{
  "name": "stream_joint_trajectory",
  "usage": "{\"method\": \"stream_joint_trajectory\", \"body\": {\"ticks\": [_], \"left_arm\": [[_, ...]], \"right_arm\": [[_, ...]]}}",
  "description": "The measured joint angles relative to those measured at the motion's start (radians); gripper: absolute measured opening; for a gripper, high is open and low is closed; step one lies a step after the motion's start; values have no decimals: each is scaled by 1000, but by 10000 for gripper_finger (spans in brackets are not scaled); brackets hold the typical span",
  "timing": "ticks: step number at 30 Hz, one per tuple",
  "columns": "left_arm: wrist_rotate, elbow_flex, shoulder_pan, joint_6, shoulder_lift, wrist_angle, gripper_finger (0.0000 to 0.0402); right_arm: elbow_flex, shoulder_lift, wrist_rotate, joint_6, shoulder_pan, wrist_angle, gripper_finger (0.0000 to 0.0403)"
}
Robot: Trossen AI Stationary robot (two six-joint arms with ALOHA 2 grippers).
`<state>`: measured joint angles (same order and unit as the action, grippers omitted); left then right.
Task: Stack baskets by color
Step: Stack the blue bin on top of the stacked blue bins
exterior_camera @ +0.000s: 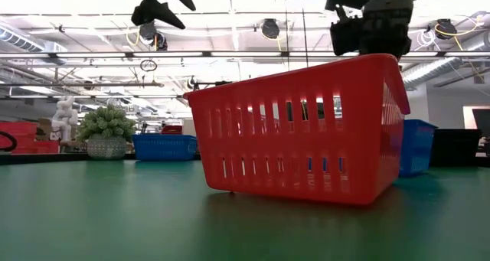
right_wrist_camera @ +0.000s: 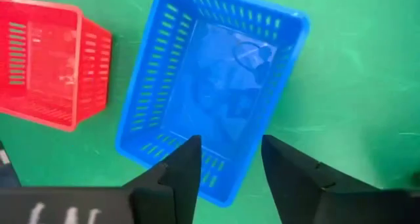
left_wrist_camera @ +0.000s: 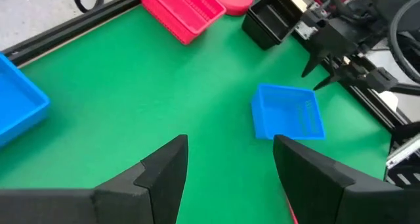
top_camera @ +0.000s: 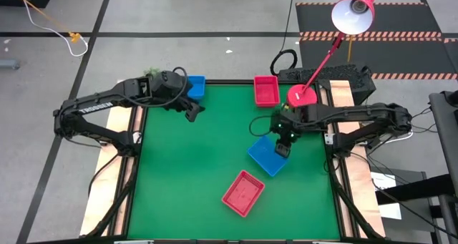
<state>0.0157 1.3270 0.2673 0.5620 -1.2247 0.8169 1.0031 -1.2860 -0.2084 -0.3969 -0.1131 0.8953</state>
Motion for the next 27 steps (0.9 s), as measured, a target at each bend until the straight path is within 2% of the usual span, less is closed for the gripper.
{"method": "stream_joint_trajectory", "body": {"ticks": [7,14,18,22,27], "left_arm": [[-44,0,-48,0,0,0,225],[-47,0,-79,0,0,0,225],[-90,0,-92,0,0,0,225],[-115,0,-93,-6,0,0,225],[-146,0,-93,-23,0,-4,225]], "right_arm": [[-134,4,1,-116,43,-91,164],[-206,3,53,-113,49,-148,160],[-227,3,51,-110,50,-179,154],[-247,3,51,-122,50,-201,116],[-266,3,51,-115,50,-247,33]]}}
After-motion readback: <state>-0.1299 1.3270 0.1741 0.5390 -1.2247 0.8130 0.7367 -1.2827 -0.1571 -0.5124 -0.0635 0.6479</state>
